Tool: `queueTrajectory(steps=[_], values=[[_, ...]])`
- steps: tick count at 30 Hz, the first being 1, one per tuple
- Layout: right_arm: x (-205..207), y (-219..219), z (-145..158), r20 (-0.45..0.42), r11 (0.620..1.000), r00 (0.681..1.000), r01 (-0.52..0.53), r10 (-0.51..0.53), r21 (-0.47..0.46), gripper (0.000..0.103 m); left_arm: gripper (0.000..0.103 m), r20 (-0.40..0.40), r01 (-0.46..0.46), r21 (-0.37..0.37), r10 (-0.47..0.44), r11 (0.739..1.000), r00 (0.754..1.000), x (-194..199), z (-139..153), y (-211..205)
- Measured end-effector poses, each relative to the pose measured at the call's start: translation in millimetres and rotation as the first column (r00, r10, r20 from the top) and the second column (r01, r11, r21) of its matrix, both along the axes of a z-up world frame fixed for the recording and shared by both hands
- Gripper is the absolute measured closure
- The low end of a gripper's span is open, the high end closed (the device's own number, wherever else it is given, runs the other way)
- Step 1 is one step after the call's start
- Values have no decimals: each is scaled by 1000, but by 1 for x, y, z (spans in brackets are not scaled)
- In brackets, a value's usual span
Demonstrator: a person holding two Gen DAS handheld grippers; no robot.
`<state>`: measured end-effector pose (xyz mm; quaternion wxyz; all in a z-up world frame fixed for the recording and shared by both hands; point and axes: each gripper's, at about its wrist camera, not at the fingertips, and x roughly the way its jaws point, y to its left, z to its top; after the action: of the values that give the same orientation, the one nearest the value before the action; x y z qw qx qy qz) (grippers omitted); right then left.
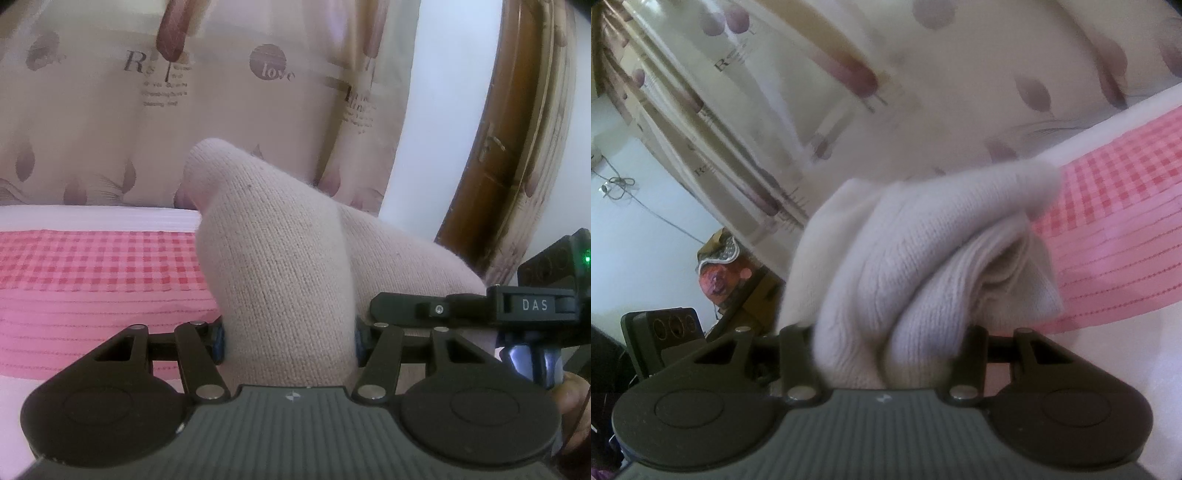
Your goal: Fold small clothes
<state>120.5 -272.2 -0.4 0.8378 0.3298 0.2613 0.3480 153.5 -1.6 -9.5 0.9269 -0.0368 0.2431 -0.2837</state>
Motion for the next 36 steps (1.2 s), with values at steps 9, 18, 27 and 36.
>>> queueTrajectory(steps=[9,18,27,36], values=[[-12,19,7,10,999,999,-31,32,-16,55,46,1,-25,-9,25,1000,1000,-20,3,19],[-10,40,10,7,998,999,-53,54,-30,55,46,-3,-54,-11,54,998,999,-29,-1,39],[-2,53,8,8,996,997,-72,73,-45,55,46,-8,-78,-10,78,997,997,-28,-4,47],[10,55,-12,-36,996,996,-80,78,-47,55,46,-44,-95,10,95,995,995,-15,-23,47]])
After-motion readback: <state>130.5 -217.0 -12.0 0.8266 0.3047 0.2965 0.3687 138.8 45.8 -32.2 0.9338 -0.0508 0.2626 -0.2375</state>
